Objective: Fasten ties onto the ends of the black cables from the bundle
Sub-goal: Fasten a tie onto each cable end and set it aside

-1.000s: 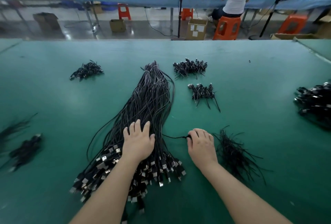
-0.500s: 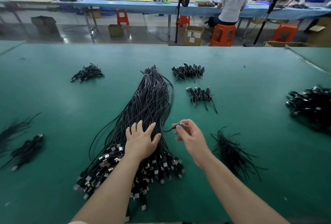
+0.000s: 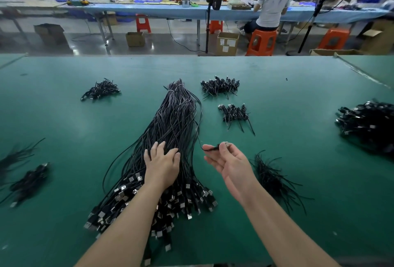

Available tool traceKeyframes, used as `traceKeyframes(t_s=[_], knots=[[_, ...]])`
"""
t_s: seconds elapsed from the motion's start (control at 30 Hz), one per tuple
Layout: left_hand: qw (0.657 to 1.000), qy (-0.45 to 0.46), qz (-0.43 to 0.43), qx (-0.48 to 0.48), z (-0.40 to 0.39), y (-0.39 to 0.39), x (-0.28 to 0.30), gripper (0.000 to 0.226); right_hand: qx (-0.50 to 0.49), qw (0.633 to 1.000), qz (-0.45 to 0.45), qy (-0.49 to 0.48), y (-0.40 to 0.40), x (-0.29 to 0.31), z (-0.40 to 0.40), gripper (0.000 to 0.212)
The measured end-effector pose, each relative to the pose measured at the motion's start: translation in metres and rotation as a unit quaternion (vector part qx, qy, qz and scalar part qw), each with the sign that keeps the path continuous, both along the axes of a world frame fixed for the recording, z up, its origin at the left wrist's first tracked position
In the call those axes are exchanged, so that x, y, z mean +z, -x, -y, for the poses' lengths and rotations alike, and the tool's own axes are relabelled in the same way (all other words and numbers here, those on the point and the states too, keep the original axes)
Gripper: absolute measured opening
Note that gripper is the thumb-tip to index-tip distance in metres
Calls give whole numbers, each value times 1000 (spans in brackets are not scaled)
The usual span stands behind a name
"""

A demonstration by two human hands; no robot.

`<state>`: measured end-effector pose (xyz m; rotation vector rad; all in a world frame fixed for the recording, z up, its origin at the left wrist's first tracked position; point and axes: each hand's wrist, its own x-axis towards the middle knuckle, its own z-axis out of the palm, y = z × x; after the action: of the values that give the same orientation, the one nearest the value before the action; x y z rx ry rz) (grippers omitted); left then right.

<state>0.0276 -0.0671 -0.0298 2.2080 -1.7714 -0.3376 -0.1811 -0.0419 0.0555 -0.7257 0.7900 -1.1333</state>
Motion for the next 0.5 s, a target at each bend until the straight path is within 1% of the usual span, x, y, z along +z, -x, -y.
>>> traceKeyframes(t_s=[0.07, 0.1, 0.13, 0.17, 0.2, 0.23, 0.27, 0.37, 0.43, 0.5], knots=[[995, 98, -20, 13, -2, 3, 8, 44, 3, 1000, -4, -2, -1, -5, -3, 13], [990, 131, -46, 3, -3, 7, 13, 45, 5, 1000, -4, -2, -2, -6, -4, 13], [987, 137, -80, -20, -3, 13, 19, 49, 7, 1000, -5, 1, -2, -8, -5, 14], [986, 117, -109, -41, -2, 20, 26, 56, 9, 1000, -6, 3, -3, -8, -6, 15], [988, 82, -116, -53, -1, 29, 31, 66, 10, 1000, -6, 6, -4, -8, -6, 15], [991, 51, -109, -54, 0, 36, 36, 73, 11, 1000, -6, 9, -6, -8, -6, 15], [993, 35, -100, -48, 1, 42, 38, 74, 12, 1000, -8, 14, -7, -8, -7, 14], [995, 12, -102, -15, 4, 51, 37, 59, 10, 999, -30, 28, -6, -5, -8, 12], [995, -46, -83, 21, 5, 48, 38, 51, 6, 998, -49, 32, -3, -3, -7, 11], [994, -100, -35, 38, 6, 41, 42, 42, 3, 997, -71, 35, -1, -1, -7, 11]])
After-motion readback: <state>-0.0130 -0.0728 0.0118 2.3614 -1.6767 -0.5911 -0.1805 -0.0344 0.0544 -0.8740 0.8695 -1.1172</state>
